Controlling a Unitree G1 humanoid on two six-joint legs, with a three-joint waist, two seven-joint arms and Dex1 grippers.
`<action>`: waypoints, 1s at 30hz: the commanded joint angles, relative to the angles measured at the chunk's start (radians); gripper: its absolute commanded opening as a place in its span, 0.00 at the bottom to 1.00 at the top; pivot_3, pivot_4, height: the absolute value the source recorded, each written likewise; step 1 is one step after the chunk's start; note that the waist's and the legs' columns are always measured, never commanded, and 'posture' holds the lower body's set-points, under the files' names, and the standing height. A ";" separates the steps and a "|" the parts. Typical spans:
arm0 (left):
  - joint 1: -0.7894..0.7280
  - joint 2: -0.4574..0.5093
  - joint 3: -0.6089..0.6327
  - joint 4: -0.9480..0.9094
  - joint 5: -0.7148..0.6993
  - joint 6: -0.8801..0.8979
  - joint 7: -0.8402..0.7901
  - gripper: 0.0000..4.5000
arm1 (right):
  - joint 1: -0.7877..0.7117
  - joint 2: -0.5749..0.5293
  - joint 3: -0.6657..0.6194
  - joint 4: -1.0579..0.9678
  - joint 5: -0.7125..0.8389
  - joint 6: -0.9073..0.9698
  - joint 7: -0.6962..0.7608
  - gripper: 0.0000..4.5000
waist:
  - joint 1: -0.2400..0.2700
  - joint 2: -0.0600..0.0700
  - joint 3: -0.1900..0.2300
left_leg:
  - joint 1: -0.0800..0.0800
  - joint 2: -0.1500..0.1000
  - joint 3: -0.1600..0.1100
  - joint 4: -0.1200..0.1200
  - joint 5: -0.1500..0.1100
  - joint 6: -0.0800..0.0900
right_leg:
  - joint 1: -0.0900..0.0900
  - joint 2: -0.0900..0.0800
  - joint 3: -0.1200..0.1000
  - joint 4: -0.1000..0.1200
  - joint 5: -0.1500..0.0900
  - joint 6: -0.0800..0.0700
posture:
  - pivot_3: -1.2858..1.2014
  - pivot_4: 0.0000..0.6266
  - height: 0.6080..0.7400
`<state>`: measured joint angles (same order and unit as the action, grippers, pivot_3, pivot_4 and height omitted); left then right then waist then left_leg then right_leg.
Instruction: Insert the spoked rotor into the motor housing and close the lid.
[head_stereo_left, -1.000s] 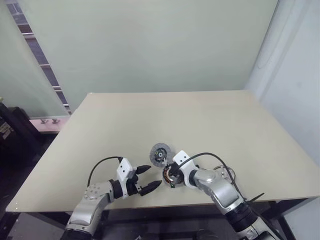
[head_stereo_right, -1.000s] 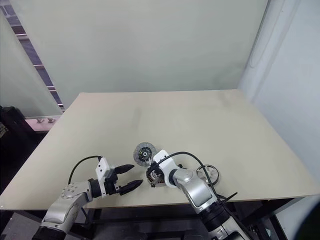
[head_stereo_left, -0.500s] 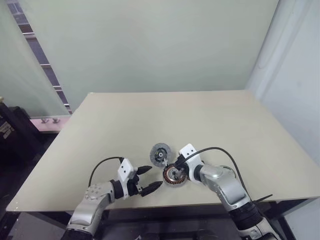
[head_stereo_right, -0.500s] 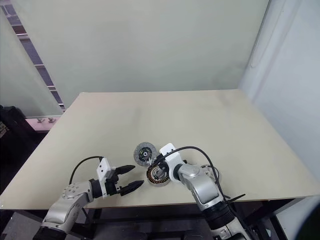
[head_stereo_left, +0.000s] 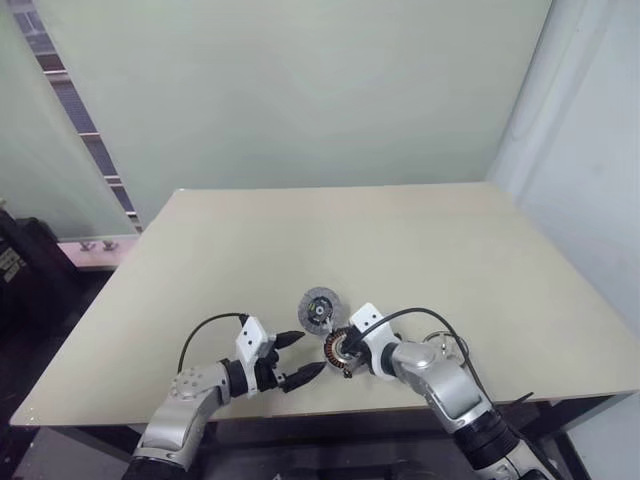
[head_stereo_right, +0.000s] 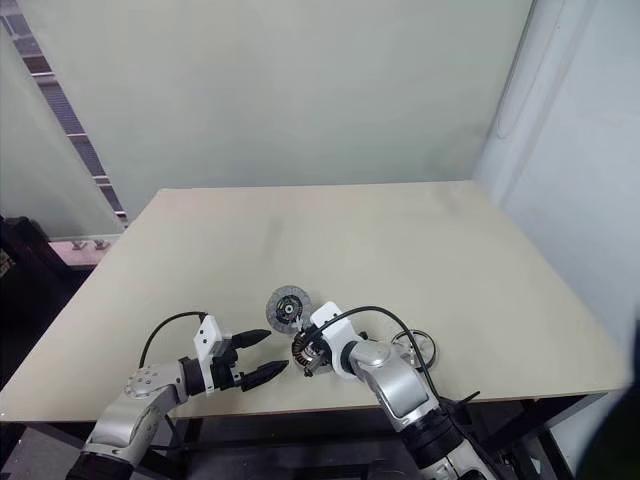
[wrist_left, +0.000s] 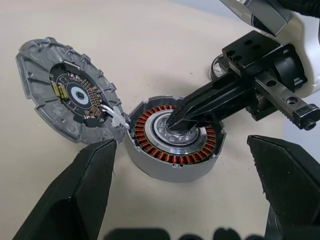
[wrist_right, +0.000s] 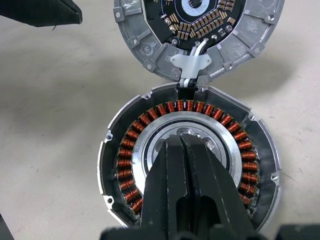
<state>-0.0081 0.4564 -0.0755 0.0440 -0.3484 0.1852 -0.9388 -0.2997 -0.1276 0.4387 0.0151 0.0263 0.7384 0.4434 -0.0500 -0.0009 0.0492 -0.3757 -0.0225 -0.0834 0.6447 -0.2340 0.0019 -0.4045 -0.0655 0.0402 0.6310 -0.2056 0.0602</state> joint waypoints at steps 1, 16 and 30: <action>-0.012 0.008 0.008 -0.040 0.000 -0.009 -0.002 1.00 | -0.012 -0.006 -0.028 -0.016 -0.001 0.011 -0.007 0.00 | 0.000 0.000 0.000 | 0.000 0.000 0.000 0.000 0.000 0.000 | 0.000 0.000 0.000 0.000 0.000 0.000 | 0.52 0.00 1.00; -0.025 -0.002 0.000 -0.030 0.003 -0.014 -0.001 1.00 | -0.037 0.014 -0.019 -0.027 0.005 0.000 0.008 0.00 | 0.000 0.000 0.000 | -0.002 -0.001 0.000 -0.001 0.000 0.000 | -0.002 0.000 0.000 0.001 0.000 0.000 | 0.52 0.00 1.00; -0.029 -0.001 0.001 -0.026 0.004 -0.017 -0.002 1.00 | -0.064 0.021 -0.050 -0.094 0.015 0.004 0.007 0.00 | 0.000 0.000 0.000 | -0.002 -0.001 -0.001 -0.001 0.000 0.000 | -0.002 0.000 0.000 0.001 0.000 0.000 | 0.52 0.00 1.00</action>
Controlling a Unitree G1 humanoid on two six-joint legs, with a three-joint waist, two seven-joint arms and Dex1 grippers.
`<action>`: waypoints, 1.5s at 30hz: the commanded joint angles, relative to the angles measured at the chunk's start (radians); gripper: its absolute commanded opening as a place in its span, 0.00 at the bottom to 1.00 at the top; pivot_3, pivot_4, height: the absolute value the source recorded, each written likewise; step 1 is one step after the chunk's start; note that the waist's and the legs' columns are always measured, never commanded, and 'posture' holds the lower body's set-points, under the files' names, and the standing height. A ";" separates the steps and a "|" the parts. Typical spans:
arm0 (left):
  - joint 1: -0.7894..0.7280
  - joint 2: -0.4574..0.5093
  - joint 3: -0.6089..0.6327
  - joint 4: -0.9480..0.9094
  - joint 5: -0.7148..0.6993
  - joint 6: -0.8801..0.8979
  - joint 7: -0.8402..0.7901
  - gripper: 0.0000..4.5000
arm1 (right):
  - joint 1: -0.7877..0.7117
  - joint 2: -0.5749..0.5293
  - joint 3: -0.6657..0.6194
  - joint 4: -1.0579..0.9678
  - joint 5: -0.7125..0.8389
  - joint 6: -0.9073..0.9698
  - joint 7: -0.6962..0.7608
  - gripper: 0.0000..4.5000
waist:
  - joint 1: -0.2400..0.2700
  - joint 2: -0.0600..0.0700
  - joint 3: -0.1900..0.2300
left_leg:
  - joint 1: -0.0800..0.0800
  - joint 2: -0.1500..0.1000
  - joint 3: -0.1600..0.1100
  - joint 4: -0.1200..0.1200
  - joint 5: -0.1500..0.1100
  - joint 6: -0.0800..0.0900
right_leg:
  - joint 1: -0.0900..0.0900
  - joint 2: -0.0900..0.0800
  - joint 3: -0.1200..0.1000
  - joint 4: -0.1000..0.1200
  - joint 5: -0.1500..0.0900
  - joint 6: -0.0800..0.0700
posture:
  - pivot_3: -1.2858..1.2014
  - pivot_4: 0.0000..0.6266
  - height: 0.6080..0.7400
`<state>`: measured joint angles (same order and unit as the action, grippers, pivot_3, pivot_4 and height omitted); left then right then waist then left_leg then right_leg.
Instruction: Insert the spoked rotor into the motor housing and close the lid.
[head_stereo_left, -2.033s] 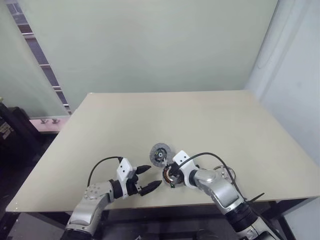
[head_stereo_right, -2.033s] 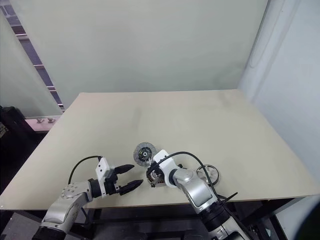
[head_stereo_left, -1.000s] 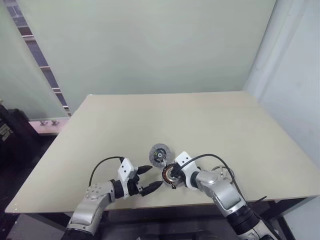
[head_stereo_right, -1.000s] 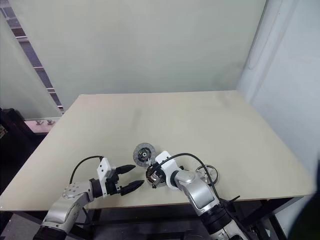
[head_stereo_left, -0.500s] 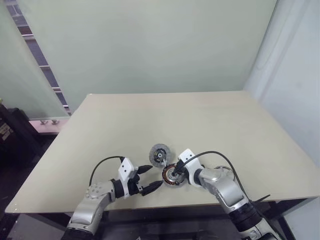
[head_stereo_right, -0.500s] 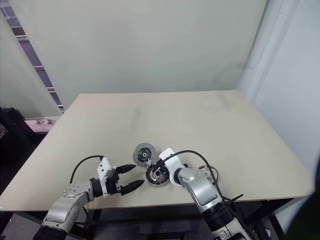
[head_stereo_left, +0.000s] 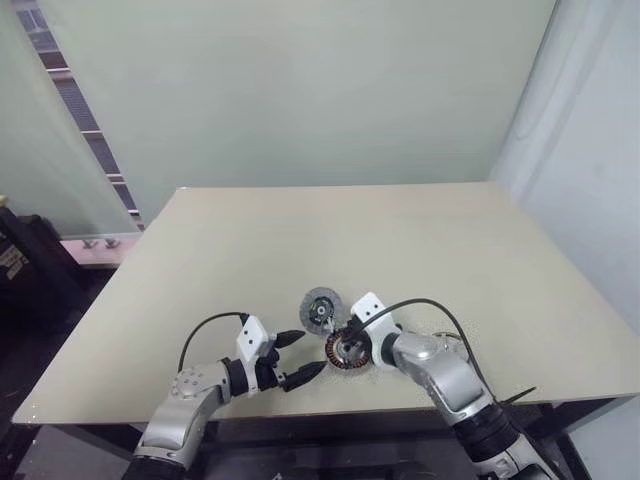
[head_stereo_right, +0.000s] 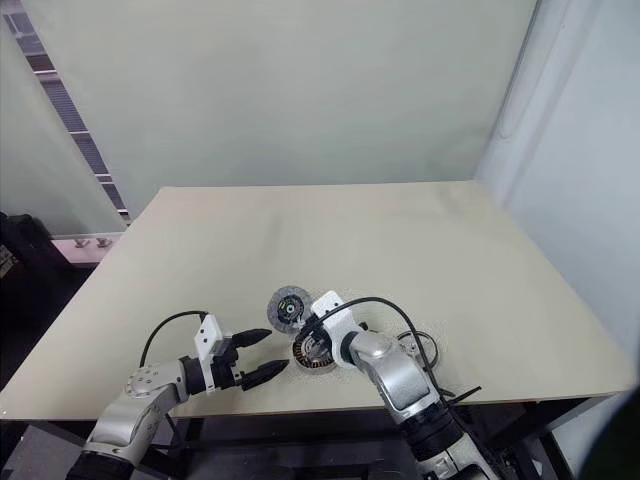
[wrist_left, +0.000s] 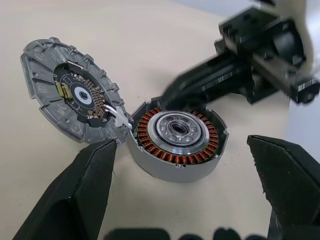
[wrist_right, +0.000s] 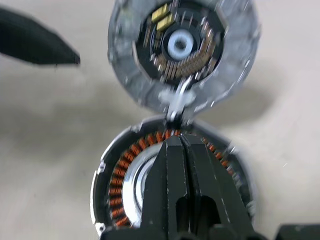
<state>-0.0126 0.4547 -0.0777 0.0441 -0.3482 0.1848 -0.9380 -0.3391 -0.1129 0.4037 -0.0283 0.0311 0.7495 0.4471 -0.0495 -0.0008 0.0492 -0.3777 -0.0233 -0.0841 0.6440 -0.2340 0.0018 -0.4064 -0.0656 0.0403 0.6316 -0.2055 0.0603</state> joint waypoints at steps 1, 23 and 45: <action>-0.026 0.000 0.003 -0.026 0.005 -0.017 -0.003 1.00 | -0.025 0.007 -0.013 -0.048 0.010 -0.007 0.004 0.00 | 0.000 0.000 0.000 | 0.000 0.000 0.000 0.000 0.000 0.000 | 0.000 0.000 0.000 0.000 0.000 0.000 | 0.52 0.00 1.00; -0.017 -0.004 0.002 -0.029 0.004 -0.019 0.003 1.00 | -0.041 0.001 -0.069 -0.071 0.026 0.078 0.012 0.00 | 0.000 0.002 -0.003 | 0.000 0.000 0.000 0.000 0.000 0.000 | 0.000 0.000 0.000 0.000 0.000 0.000 | 0.52 0.00 1.00; -0.020 -0.001 0.019 -0.018 0.005 -0.026 0.011 1.00 | -0.001 -0.001 0.010 -0.124 0.071 0.227 0.016 0.51 | 0.000 0.002 -0.003 | 0.000 0.000 -0.001 -0.001 0.000 0.000 | -0.001 0.000 0.000 0.000 0.000 0.000 | 0.52 0.00 1.00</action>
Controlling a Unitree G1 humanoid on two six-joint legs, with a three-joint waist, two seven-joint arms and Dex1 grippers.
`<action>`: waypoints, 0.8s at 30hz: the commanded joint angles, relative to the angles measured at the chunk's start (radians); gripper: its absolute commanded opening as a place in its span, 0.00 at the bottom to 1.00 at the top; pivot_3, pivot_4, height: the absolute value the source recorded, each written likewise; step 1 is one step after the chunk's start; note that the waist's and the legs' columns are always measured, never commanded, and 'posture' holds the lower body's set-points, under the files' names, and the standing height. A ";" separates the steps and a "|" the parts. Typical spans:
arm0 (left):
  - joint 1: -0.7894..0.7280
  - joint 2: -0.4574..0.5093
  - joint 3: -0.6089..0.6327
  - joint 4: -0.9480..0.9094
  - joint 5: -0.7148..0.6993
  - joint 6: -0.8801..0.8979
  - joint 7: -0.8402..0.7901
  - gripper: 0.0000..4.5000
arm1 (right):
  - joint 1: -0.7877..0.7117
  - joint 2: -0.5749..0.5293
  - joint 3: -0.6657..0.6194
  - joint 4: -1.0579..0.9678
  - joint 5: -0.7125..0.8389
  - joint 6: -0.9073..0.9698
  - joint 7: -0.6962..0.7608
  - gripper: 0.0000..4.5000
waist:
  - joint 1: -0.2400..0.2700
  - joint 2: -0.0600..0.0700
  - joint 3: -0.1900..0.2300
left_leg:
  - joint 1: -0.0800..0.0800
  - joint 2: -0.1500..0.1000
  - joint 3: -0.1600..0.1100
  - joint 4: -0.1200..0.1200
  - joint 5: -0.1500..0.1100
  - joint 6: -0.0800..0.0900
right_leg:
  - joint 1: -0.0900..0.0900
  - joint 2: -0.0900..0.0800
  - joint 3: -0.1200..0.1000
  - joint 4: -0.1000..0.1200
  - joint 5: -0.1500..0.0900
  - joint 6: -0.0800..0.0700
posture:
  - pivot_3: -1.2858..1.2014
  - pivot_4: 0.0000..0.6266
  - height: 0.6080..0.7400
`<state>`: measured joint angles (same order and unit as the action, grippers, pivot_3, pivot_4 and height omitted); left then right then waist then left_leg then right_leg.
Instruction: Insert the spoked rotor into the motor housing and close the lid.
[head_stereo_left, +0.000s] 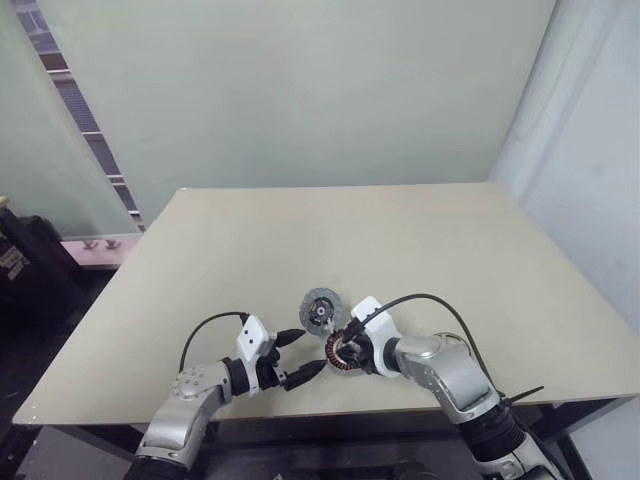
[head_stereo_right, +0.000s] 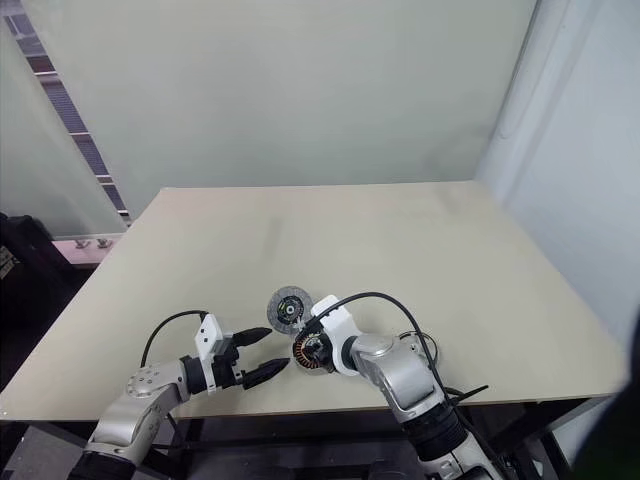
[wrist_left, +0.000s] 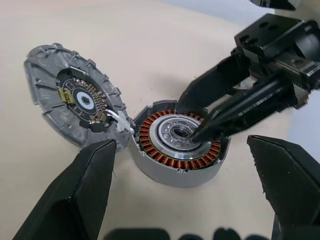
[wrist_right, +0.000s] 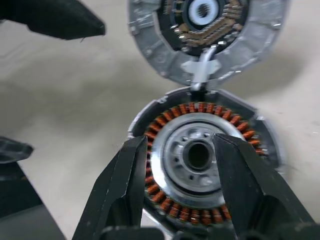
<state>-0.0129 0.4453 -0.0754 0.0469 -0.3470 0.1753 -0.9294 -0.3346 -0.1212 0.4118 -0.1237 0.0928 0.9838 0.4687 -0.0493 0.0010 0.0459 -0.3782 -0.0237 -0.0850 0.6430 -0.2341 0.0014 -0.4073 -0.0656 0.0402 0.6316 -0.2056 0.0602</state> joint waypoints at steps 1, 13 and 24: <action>-0.020 0.008 0.016 -0.022 0.003 -0.016 0.002 1.00 | -0.006 0.007 0.005 -0.024 0.010 -0.009 -0.007 0.51 | 0.000 0.000 0.000 | 0.000 0.000 0.000 0.000 0.000 0.000 | 0.000 0.000 0.000 0.000 0.000 0.000 | 0.52 0.00 1.00; -0.020 0.007 0.011 -0.021 0.005 -0.019 0.001 1.00 | -0.009 0.007 0.010 0.053 0.003 -0.047 -0.021 0.51 | 0.000 0.000 0.000 | 0.000 0.000 0.000 0.000 0.000 0.000 | 0.000 0.000 0.000 0.000 0.000 0.000 | 0.52 0.00 1.00; -0.022 0.008 0.011 -0.022 0.006 -0.020 0.001 1.00 | -0.007 0.029 0.007 0.085 0.007 -0.048 -0.036 0.08 | -0.002 0.000 0.000 | 0.001 0.000 0.000 0.000 0.000 0.000 | 0.000 0.000 0.000 0.000 0.000 0.000 | 0.52 0.00 1.00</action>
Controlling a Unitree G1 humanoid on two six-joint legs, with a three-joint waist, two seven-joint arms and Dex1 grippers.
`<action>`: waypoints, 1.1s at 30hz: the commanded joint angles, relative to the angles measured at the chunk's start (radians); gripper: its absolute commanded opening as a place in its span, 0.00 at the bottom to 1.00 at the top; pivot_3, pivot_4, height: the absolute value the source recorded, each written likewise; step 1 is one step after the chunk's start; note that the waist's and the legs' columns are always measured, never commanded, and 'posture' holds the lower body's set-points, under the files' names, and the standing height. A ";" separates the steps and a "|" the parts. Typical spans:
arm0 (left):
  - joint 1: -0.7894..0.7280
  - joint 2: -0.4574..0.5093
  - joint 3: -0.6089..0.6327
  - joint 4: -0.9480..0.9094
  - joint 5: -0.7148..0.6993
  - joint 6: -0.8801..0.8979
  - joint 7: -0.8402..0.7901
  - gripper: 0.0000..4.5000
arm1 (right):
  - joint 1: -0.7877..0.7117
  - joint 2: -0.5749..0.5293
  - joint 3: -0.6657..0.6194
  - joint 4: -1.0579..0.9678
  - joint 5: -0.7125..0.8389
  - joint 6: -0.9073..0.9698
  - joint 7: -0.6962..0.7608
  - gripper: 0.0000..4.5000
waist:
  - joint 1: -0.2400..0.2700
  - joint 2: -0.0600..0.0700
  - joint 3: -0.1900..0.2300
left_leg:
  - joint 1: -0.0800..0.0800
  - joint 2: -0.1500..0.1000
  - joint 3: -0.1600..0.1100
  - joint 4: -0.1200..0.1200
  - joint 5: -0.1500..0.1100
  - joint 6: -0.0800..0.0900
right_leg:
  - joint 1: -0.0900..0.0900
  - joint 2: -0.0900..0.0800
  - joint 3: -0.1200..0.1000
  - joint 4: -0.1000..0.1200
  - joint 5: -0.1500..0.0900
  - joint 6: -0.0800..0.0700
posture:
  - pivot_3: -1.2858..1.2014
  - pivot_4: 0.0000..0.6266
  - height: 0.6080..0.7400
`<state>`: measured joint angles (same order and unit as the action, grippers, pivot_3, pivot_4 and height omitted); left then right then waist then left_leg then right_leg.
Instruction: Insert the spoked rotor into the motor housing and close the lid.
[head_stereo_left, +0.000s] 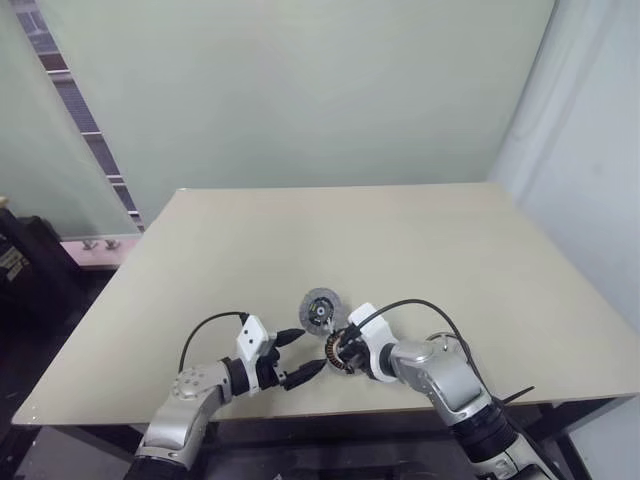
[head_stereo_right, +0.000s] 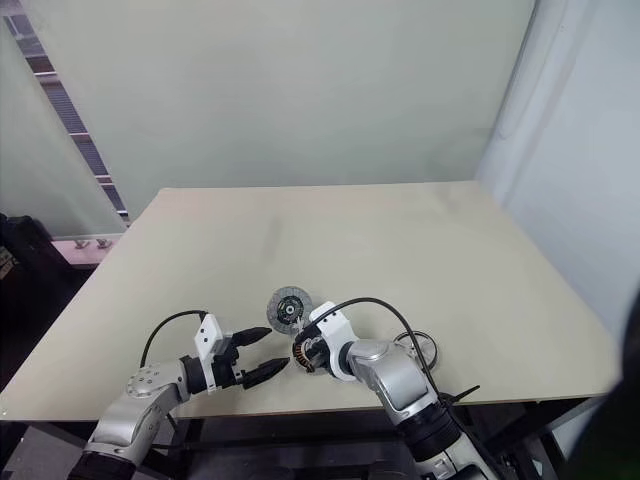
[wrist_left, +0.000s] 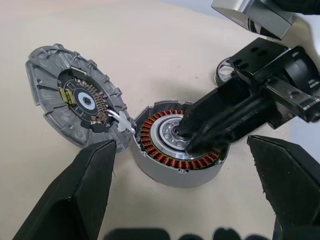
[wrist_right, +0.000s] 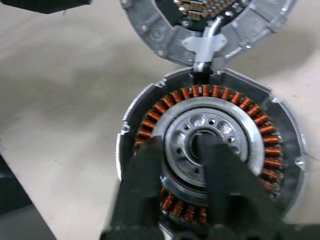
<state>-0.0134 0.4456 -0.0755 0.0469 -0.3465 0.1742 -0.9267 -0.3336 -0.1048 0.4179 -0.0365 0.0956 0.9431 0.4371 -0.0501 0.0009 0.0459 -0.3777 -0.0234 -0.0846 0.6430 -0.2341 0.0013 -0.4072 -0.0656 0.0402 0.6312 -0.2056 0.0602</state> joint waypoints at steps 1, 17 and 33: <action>-0.022 0.007 0.011 -0.022 0.005 -0.019 -0.002 1.00 | -0.007 0.013 0.000 -0.002 0.004 -0.006 -0.006 0.01 | -0.002 0.000 0.000 | 0.000 0.001 0.001 0.000 0.000 0.000 | 0.000 0.000 0.000 0.000 0.000 0.000 | 0.52 0.00 1.00; -0.024 0.005 0.006 -0.016 0.008 -0.020 -0.004 1.00 | -0.015 0.001 -0.031 -0.067 0.012 -0.003 -0.010 0.01 | 0.000 0.000 0.000 | 0.000 0.001 0.000 0.000 0.000 0.000 | 0.000 0.001 0.000 -0.001 0.000 0.000 | 0.52 0.00 1.00; -0.020 0.000 -0.001 -0.023 0.014 -0.015 -0.008 1.00 | -0.020 -0.022 -0.015 -0.055 -0.033 -0.058 -0.047 0.01 | 0.000 0.000 0.000 | -0.001 0.001 0.000 0.000 0.000 0.000 | 0.000 0.000 0.000 -0.001 0.000 0.000 | 0.52 0.00 1.00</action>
<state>-0.0163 0.4436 -0.0811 0.0470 -0.3313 0.1732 -0.9286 -0.3400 -0.1319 0.4091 -0.0527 0.0574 0.8907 0.3852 -0.0498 0.0011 0.0461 -0.3786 -0.0228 -0.0845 0.6428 -0.2342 0.0013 -0.4076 -0.0652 0.0398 0.6302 -0.2056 0.0602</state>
